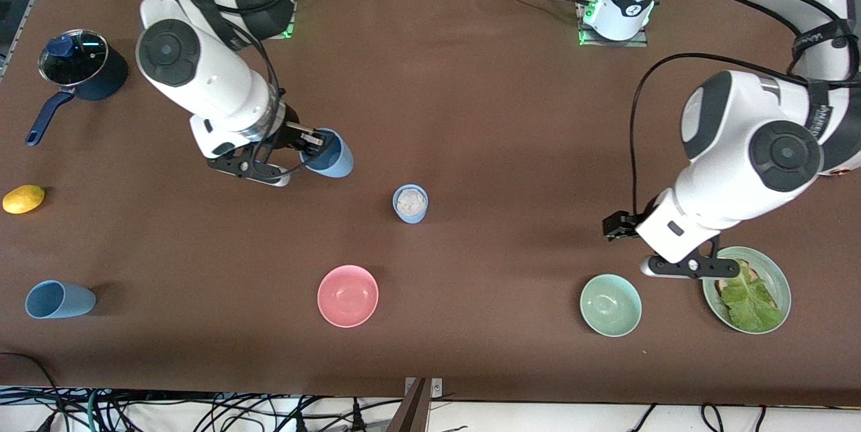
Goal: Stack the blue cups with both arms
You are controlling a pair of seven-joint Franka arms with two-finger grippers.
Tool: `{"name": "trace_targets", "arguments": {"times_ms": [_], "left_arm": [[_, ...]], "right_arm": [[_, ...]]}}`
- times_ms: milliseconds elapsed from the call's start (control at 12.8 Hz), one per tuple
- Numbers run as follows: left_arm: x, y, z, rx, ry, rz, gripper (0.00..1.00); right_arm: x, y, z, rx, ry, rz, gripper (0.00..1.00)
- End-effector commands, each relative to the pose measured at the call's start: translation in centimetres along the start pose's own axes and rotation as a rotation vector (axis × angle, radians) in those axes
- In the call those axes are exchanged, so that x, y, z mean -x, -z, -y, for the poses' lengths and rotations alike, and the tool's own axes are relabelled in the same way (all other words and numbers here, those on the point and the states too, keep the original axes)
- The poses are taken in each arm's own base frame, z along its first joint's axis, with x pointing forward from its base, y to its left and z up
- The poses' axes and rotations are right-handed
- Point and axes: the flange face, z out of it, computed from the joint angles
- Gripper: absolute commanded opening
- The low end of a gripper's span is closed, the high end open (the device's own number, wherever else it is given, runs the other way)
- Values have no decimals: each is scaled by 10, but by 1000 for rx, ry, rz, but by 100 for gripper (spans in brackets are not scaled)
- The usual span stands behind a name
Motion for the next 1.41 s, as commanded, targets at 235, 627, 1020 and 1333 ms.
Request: {"name": "trace_targets", "arguments": {"times_ms": [235,627,1020,1333], "left_arm": [[13,24,129,25,-101,21,100],[33,43,162,16,56,20,100],[79,79,142,28,35,149,100],[97,96,121,12,-2,139,100]], "right_arm": [[19,-73,69,-59,-110,-75,0],[15,-123,92,-88,-118,-151,0],[22,-138,98,-62,-89,-163,0],[20,-148,95,-34,-82,-174,72]]}}
